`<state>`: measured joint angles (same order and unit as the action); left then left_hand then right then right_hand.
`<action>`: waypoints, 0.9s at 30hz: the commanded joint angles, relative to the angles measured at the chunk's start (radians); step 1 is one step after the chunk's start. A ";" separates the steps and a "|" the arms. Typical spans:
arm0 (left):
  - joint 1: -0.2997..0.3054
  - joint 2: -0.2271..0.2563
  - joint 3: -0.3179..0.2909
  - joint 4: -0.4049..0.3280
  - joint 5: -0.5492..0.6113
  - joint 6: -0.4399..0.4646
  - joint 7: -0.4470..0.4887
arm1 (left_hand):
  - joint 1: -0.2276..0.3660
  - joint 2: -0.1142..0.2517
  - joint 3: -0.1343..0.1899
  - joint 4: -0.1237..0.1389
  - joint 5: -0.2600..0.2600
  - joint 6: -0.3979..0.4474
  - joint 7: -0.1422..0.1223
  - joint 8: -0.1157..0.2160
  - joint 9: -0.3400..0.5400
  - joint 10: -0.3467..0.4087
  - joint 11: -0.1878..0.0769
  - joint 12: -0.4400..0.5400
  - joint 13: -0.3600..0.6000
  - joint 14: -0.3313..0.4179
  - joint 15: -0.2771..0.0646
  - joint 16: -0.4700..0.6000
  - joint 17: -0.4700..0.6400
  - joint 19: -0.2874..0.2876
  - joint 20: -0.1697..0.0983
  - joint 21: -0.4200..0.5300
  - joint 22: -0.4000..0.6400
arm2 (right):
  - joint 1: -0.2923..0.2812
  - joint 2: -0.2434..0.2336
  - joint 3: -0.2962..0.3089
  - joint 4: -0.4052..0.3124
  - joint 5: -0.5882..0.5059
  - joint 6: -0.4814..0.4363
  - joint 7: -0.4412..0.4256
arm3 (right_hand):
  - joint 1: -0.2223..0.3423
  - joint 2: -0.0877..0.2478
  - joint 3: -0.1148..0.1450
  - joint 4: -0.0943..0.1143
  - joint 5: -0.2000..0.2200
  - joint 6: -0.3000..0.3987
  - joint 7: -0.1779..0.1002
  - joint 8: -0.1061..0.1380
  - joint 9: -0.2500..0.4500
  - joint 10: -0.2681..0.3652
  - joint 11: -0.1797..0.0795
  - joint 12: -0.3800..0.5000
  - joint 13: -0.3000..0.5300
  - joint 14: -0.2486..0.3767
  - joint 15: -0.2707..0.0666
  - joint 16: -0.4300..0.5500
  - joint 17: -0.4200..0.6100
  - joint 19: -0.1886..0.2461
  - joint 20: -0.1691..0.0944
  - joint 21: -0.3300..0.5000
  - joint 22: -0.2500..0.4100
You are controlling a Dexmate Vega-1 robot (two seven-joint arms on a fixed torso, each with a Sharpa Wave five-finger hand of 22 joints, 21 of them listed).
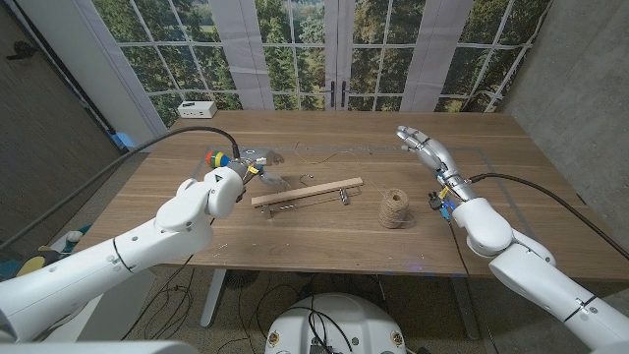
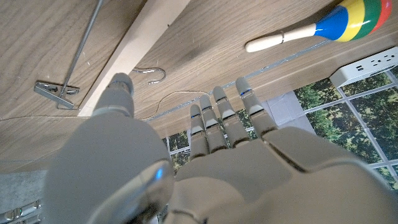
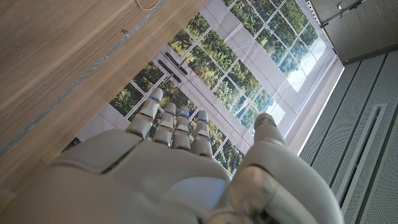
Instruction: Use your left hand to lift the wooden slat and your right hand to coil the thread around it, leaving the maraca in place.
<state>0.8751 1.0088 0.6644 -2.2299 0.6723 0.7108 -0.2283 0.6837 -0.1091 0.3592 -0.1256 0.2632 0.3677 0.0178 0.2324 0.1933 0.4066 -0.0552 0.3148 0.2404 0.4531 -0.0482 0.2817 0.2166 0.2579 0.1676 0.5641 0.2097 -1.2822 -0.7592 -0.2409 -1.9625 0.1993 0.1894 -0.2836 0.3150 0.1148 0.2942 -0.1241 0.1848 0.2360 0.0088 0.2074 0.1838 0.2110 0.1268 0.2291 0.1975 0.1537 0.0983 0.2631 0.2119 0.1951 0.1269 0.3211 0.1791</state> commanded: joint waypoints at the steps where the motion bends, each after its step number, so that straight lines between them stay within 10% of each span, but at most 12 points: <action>1: -0.011 -0.011 0.038 -0.014 0.083 0.043 -0.076 | 0.018 0.001 -0.004 0.000 0.011 0.039 -0.007 0.016 0.003 0.023 -0.006 0.009 0.007 0.015 -0.019 0.009 0.004 0.010 -0.024 0.003 -0.002 | -0.018 -0.002 0.011 0.005 0.004 0.021 0.004 | -0.001 0.001 -0.007 0.000 -0.002 0.007 -0.001 0.000 0.002 0.007 0.000 0.000 0.004 0.009 -0.003 -0.001 0.004 0.008 0.001 -0.003 0.002; 27: -0.042 -0.082 0.088 0.027 0.188 0.103 -0.208 | 0.081 0.055 -0.011 -0.006 0.003 0.104 -0.017 0.024 0.005 0.054 -0.013 0.012 0.021 0.031 -0.027 0.027 0.014 0.070 -0.005 0.015 -0.013 | -0.002 0.001 0.007 0.044 0.029 0.046 0.035 | -0.005 0.002 -0.010 0.003 -0.002 0.012 -0.001 -0.004 0.002 0.016 0.006 -0.002 0.005 0.010 -0.001 -0.003 0.006 0.010 0.001 -0.010 0.003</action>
<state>0.8469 0.9535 0.7382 -2.2297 0.8382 0.8193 -0.3933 0.7563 -0.0577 0.3510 -0.1337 0.2709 0.4615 0.0000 0.2516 0.1931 0.4577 -0.0713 0.3223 0.2581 0.4853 -0.0481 0.3048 0.2256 0.3253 0.1607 0.5771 0.1952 -1.2876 -0.7580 -0.2333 -1.9319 0.2199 0.2248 -0.2572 0.3150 0.1148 0.2898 -0.1197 0.1849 0.2395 0.0125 0.2075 0.1837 0.2164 0.1324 0.2291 0.1974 0.1572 0.0946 0.2631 0.2165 0.1952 0.1270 0.3135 0.1790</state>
